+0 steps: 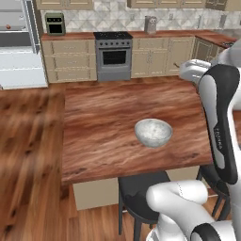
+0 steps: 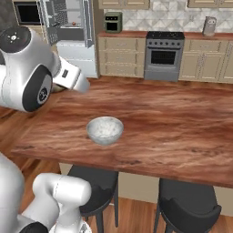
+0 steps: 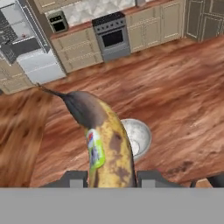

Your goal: Retrieve the banana and peach from the fridge and place them into the bowl on the dining table.

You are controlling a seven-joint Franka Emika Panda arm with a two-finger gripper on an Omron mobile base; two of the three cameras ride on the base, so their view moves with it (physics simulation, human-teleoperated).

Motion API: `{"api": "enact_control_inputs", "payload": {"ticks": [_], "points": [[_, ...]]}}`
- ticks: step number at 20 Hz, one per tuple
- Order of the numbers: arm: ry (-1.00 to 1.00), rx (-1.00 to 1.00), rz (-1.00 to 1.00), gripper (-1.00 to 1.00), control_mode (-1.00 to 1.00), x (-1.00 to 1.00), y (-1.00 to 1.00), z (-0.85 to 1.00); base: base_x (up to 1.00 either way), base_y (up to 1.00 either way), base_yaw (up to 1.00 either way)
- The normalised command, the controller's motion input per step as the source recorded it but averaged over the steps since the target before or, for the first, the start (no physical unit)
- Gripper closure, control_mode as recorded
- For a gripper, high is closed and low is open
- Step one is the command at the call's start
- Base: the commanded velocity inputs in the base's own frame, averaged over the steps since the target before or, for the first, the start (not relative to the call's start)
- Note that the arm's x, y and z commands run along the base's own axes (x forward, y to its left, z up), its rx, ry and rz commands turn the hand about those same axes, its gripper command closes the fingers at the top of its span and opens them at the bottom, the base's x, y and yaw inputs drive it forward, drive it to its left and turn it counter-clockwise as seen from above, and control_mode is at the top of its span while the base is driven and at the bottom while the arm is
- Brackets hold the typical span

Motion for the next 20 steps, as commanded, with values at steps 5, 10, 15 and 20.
{"api": "enact_control_inputs", "payload": {"ticks": [5,10,15,20], "points": [[0.24,0.0,0.06,1.0,-1.0,0.67,0.0,-0.75,0.0,0.0,0.0],[0.33,0.0,0.02,1.0,-1.0,0.64,0.0,-0.7,0.0,0.0,0.0],[0.31,0.0,0.02,1.0,-1.0,0.48,0.0,-0.51,0.0,0.0,0.0],[0.21,0.0,0.0,1.0,-1.0,0.43,0.01,-0.58,0.0,0.0,0.0]]}}
